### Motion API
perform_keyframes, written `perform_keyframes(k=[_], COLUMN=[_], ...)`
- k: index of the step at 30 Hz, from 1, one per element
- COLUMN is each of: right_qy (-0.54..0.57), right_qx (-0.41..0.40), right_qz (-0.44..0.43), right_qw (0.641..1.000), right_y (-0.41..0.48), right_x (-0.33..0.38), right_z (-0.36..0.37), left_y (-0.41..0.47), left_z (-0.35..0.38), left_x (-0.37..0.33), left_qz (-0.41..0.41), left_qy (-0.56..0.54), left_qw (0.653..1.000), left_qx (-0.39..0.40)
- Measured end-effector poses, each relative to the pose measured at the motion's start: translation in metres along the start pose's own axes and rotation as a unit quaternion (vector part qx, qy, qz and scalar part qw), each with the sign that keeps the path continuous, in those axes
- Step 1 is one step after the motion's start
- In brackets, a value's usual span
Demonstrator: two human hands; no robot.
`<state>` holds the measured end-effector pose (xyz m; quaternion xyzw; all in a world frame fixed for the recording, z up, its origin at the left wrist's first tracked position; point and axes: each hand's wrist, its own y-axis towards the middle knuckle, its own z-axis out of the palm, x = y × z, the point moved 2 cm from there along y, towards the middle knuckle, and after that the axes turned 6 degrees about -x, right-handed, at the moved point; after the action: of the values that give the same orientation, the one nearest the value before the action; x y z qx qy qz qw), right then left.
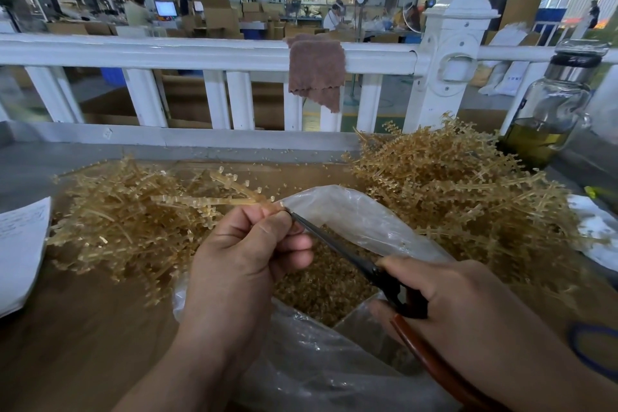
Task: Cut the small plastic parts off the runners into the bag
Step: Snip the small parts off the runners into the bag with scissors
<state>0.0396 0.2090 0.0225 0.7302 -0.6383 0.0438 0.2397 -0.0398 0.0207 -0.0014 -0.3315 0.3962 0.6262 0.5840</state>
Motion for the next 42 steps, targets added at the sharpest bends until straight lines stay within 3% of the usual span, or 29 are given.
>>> perform_keyframes(k=[16,31,42], right_qy=[-0.001,0.151,0.046], right_qx=[0.015,0.040,0.034], right_qz=[0.013,0.046,0.015], right_qw=[1.000,0.987,0.998], right_y=[0.000,0.007,0.002], right_x=[-0.003,-0.018,-0.011], right_z=[0.003,0.001,-0.003], left_y=[0.002,0.006,0.004], left_z=[-0.002,-0.007,-0.003], left_x=[0.003,0.003,0.000], left_qz=[-0.013,0.001,0.009], left_qy=[0.000,0.011,-0.002], left_qw=[1.000,1.000,1.000], left_qx=[0.005,0.018,0.014])
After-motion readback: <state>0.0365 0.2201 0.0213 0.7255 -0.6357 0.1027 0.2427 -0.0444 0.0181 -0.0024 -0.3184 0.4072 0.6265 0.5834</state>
